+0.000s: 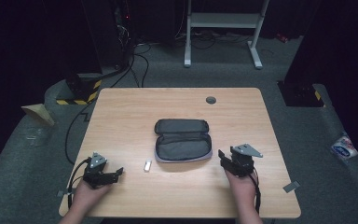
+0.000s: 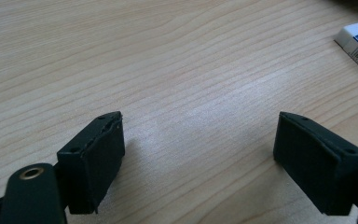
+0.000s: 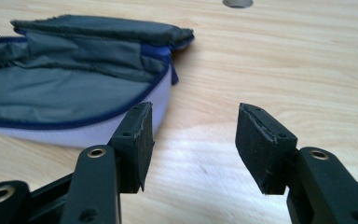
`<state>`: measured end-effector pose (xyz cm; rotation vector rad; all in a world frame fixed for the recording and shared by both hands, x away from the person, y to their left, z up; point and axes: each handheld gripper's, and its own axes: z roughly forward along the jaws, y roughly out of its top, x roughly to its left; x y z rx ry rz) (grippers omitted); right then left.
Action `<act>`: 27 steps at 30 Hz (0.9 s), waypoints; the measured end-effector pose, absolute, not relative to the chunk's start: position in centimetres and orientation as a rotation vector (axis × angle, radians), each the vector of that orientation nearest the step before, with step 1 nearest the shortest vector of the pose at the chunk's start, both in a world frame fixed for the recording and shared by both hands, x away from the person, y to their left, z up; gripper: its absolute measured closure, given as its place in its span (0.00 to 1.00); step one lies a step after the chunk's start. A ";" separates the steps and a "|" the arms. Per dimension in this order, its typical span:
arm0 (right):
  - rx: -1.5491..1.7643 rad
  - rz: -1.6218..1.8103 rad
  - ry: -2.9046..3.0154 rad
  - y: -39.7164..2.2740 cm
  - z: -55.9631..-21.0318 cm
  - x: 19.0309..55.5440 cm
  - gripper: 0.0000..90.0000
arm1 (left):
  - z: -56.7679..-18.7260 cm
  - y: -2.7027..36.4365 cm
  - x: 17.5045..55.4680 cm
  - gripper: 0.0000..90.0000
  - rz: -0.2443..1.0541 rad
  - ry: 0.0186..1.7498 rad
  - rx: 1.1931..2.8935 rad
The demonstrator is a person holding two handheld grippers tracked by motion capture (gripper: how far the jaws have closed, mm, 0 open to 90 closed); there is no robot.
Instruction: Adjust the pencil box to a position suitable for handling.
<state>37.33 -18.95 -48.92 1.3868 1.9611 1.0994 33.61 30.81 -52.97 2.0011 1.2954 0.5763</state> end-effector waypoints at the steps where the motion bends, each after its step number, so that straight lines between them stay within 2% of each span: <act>1: 1.384 1.093 1.966 -19.2 -49.1 37.3 0.50 | -53.0 30.8 33.6 0.18 0.576 1.298 1.999; 12: 1.386 1.005 1.996 -21.2 -51.0 35.6 0.49 | -52.9 30.9 33.5 0.21 0.587 1.312 1.987; 27: 1.428 0.875 2.078 -22.0 -52.3 35.2 0.38 | -52.9 30.7 33.5 0.24 0.622 1.377 1.949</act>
